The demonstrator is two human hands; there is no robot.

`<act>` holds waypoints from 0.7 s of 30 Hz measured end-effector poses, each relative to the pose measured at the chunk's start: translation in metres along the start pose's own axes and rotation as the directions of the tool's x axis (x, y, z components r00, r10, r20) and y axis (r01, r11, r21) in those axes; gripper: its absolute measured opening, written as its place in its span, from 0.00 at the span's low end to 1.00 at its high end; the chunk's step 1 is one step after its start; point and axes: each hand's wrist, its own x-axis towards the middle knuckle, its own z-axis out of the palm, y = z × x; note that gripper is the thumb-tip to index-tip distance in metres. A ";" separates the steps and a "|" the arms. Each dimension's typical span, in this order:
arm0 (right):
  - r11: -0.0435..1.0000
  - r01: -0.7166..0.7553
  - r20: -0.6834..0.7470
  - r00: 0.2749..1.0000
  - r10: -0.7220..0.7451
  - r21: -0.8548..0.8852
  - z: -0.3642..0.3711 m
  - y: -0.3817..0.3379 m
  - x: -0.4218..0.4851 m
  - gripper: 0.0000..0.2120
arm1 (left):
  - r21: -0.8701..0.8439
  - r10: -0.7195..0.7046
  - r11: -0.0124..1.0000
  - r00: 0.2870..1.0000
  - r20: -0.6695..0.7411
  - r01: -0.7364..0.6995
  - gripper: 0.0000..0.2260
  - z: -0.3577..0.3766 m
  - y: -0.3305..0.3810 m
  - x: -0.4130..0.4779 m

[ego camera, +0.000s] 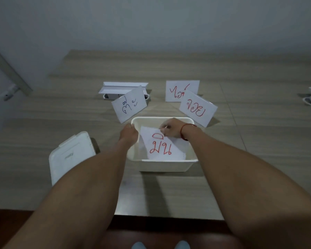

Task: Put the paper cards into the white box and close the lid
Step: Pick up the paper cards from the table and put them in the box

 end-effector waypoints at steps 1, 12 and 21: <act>0.998 -0.018 0.093 0.995 0.024 -0.061 0.005 0.002 -0.002 0.12 | 0.001 0.005 1.000 1.000 0.000 -0.005 0.20 0.000 0.000 0.001; 0.971 -0.227 0.063 0.973 0.222 0.078 -0.022 0.011 0.001 0.20 | 0.023 0.052 0.998 0.999 -0.016 -0.052 0.20 0.010 0.011 0.020; 0.923 -0.384 -0.565 0.768 0.303 -0.027 -0.078 0.066 0.046 0.14 | 0.095 0.010 0.996 0.995 -0.099 -0.001 0.20 0.034 0.050 0.057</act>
